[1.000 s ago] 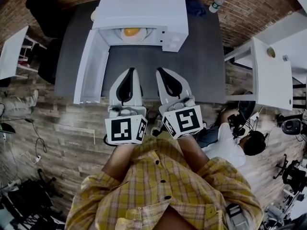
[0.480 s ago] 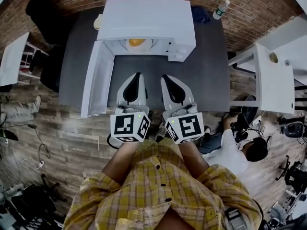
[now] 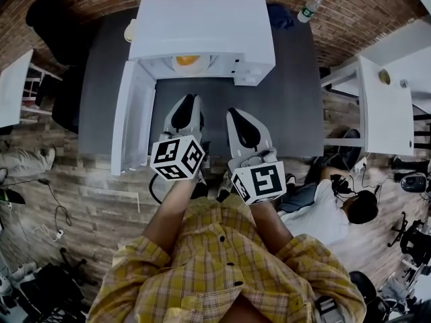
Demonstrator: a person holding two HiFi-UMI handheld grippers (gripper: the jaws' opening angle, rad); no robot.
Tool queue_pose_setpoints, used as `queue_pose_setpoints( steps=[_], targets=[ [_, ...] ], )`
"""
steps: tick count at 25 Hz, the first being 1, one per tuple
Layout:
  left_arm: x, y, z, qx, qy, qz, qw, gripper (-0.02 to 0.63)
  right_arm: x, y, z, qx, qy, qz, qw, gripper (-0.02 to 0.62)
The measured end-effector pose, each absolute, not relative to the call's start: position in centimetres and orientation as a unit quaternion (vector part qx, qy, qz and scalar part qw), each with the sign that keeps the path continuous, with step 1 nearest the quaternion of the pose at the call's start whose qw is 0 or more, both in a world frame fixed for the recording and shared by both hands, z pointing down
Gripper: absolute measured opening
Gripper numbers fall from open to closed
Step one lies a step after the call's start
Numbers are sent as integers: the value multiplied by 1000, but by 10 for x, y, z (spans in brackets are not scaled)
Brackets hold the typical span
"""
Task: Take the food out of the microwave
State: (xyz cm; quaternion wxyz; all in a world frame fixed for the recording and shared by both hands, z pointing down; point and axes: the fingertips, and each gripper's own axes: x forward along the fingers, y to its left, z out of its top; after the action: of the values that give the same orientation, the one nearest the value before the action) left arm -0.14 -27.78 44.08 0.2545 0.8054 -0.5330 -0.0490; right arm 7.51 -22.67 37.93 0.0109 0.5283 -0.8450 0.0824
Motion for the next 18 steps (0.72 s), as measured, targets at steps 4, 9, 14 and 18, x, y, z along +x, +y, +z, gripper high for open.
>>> queue_pose_setpoints(
  steps=[4,9,14,18],
  targets=[
    [-3,-292,469,788,-522,-70,318,55,77,-229,388,534,-841,91,11,5],
    [-11,-311,505,757,-509,-108,395,72,72,-234,393,529,-844,89,21,5],
    [-22,-328,543,711,-494,-153,477,92,67,-238,402,526,-844,101,27,5],
    [-31,-336,569,670,-483,-196,529,97,65,-240,409,523,-844,109,35,5]
  ],
)
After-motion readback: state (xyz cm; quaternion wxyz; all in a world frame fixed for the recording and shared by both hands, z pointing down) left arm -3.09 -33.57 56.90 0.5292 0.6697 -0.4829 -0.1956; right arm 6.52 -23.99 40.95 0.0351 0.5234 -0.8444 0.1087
